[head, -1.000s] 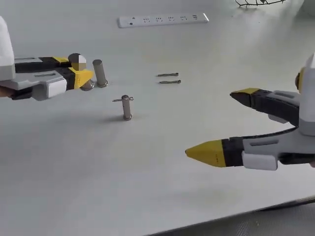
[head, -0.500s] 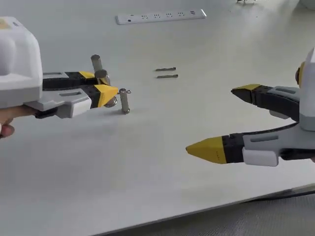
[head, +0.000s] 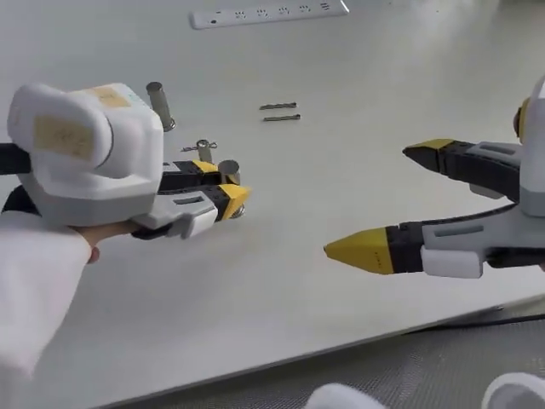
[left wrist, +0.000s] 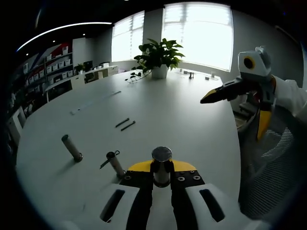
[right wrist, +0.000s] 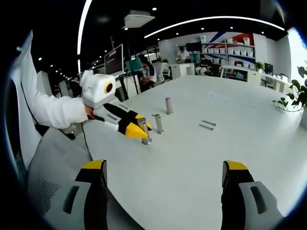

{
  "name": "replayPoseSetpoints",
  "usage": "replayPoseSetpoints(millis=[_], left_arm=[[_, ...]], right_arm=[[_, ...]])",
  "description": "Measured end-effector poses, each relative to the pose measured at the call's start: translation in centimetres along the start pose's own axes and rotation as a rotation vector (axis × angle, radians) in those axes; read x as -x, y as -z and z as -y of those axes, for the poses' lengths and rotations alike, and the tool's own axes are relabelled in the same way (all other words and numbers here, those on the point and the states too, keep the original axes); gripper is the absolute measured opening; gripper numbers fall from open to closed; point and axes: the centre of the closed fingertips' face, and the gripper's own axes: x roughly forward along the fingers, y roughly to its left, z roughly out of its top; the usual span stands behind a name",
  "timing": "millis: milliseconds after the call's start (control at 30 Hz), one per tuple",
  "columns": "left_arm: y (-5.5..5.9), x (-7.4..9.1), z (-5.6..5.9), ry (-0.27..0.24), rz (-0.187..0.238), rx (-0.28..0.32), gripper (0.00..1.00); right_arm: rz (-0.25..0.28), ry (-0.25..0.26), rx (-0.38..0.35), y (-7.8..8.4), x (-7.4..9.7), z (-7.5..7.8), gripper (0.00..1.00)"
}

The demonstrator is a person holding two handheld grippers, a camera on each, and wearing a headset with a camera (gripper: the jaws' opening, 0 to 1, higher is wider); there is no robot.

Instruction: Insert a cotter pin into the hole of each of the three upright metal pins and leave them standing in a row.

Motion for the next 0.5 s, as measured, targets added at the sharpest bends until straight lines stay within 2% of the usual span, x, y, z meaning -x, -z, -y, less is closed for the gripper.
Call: replayPoseSetpoints(millis=[100, 400, 500], left_arm=[[0.0, -0.6, 0.0, -0.012, -0.007, 0.004, 0.11], [0.4, -1.8, 1.0, 0.0, -0.013, 0.027, 0.11], [1.0, -2.1, 1.1, -0.007, -0.039, 0.036, 0.11]], right_arm=[[-0.001, -0.002, -0.002, 0.1, 0.0, 0.0, 0.98], [-0.004, -0.005, -0.008, 0.5, 0.0, 0.2, 0.98], [-0.004, -0.004, -0.012, 0.5, -0.1, 0.2, 0.98]])
